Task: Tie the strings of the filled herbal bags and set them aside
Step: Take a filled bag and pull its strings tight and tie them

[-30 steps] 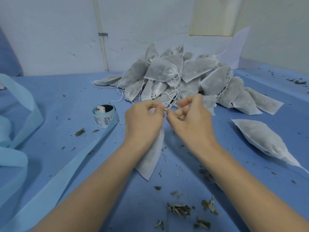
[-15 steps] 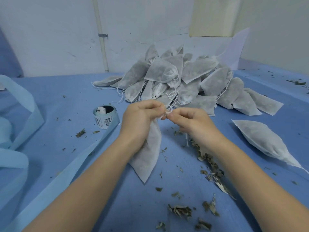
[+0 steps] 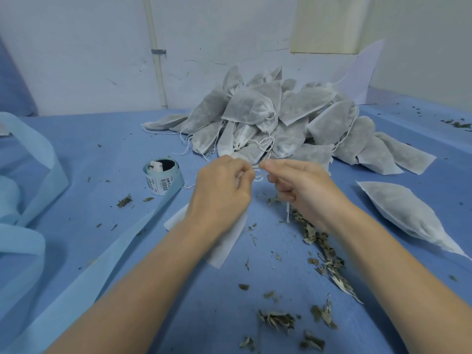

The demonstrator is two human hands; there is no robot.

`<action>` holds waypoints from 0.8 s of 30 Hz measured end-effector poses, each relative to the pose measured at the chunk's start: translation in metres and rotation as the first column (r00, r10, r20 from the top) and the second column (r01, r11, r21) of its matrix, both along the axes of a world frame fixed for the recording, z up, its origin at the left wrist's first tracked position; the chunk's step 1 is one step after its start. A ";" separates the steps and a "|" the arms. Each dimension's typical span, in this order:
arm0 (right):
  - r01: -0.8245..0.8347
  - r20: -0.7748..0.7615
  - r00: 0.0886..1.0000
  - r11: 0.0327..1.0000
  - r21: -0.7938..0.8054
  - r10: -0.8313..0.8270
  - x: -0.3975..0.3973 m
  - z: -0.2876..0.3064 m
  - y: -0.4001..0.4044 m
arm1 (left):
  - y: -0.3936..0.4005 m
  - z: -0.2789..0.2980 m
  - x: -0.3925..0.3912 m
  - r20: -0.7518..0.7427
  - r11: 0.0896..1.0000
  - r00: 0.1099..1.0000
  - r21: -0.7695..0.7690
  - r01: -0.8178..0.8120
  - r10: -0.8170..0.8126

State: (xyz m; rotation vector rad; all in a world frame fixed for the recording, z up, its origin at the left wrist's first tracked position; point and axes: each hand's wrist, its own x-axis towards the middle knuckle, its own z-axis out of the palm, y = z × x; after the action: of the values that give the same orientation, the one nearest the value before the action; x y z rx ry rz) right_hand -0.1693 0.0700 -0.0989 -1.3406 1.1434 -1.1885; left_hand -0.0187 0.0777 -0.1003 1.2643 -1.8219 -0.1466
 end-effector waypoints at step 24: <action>0.144 -0.135 0.976 0.970 -0.194 -0.172 0.006 -0.003 0.007 | 0.004 0.005 -0.006 -0.307 0.969 0.949 0.247 0.012 0.067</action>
State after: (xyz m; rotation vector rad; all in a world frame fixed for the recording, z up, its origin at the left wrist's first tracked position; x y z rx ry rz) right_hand -0.1629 0.0770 -0.1021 -1.5223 1.2942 -1.3533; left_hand -0.0245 0.0818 -0.0953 1.3499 -1.5432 -0.5429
